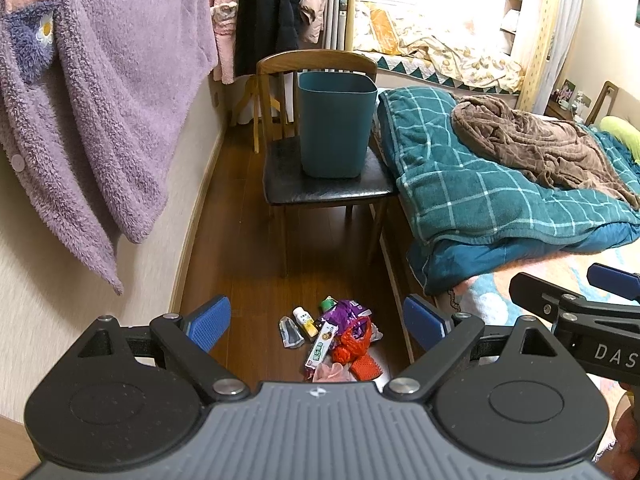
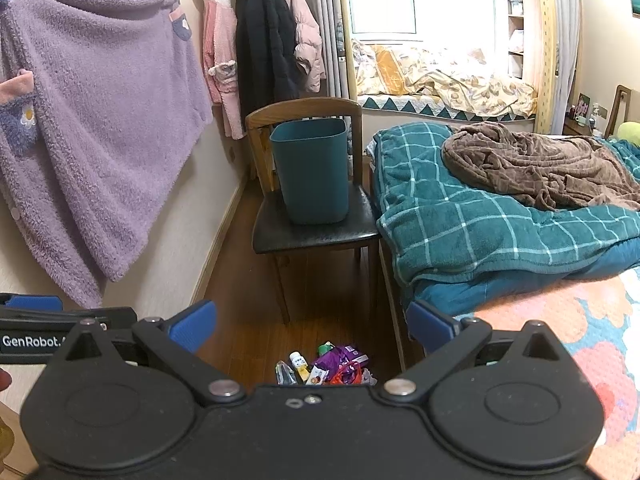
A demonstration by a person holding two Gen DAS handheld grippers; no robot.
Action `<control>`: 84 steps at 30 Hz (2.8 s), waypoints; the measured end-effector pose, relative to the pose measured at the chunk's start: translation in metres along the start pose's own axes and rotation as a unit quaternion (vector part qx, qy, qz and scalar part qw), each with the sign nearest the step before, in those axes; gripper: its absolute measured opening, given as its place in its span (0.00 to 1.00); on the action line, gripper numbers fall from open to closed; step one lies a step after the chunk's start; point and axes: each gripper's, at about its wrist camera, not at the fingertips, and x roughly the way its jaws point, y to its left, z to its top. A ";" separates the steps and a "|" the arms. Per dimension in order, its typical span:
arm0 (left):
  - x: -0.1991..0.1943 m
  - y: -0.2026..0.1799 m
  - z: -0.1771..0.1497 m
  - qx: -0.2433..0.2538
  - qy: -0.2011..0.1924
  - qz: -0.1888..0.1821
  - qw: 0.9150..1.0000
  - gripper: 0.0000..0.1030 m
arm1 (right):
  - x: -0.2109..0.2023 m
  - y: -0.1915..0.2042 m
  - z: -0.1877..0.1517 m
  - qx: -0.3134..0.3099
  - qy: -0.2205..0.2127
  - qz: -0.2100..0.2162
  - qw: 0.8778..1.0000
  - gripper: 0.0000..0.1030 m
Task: Collect trash
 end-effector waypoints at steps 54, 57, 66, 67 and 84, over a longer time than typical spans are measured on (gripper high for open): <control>0.328 0.009 0.081 -0.030 0.109 0.032 0.993 0.91 | 0.307 -0.080 0.068 -0.075 0.060 0.081 0.992 0.95; 0.374 0.021 0.056 -0.004 0.140 0.022 0.990 0.91 | 0.340 -0.079 0.040 -0.068 0.083 0.073 0.992 0.93; 0.530 0.016 -0.062 0.047 0.229 -0.009 0.972 0.91 | 0.463 -0.084 -0.103 -0.129 0.192 0.062 0.971 0.84; 0.551 0.013 -0.077 0.048 0.239 -0.011 0.970 0.91 | 0.478 -0.086 -0.122 -0.137 0.205 0.065 0.967 0.83; 0.785 -0.012 -0.230 0.067 0.297 -0.018 0.952 0.91 | 0.692 -0.098 -0.378 -0.096 0.346 0.090 0.929 0.70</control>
